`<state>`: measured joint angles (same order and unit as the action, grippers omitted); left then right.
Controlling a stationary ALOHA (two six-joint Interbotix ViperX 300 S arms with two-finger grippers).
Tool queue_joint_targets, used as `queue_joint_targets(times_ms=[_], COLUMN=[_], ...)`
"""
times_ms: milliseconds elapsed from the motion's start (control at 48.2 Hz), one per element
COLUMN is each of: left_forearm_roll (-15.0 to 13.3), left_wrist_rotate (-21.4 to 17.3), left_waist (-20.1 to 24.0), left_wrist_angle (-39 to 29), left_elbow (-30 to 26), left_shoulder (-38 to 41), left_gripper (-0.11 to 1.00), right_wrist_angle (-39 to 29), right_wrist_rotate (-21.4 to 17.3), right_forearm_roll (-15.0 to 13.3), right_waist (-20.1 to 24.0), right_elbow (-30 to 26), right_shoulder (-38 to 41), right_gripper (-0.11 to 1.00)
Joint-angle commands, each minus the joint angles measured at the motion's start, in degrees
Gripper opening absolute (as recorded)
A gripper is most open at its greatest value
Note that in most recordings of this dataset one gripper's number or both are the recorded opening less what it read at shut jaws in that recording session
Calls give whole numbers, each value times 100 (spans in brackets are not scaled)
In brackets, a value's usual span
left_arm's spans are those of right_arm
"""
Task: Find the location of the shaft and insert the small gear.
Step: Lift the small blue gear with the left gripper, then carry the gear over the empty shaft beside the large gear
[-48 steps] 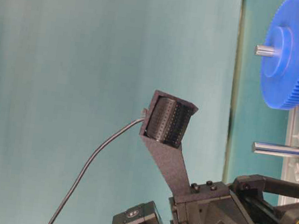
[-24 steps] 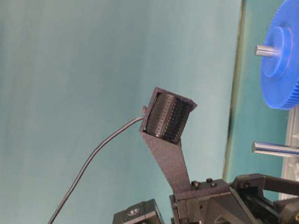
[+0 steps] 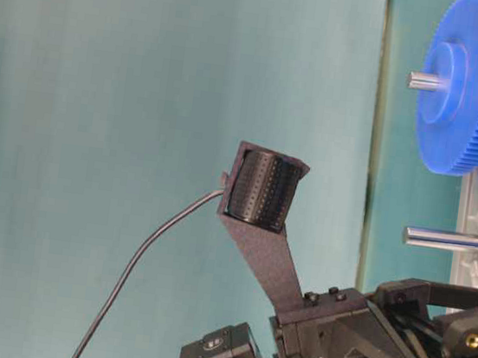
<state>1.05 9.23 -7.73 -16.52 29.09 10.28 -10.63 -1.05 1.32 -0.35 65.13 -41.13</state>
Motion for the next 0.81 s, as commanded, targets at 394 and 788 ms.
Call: queue_joint_targets(times_ms=[394, 788], left_forearm_roll=[9, 9], left_wrist_rotate=[-492, -1072], left_waist=[413, 1020], left_wrist_angle=[-264, -457], left_elbow=[-167, -413], left_shoulder=[-1081, -1573], left_gripper=[65, 65], right_wrist_angle=[26, 44], right_wrist_rotate=[-53, -53], right_forearm_roll=[0, 9], right_waist=[-18, -35], right_elbow=[88, 149], right_shoulder=[-352, -492], right_gripper=[18, 18])
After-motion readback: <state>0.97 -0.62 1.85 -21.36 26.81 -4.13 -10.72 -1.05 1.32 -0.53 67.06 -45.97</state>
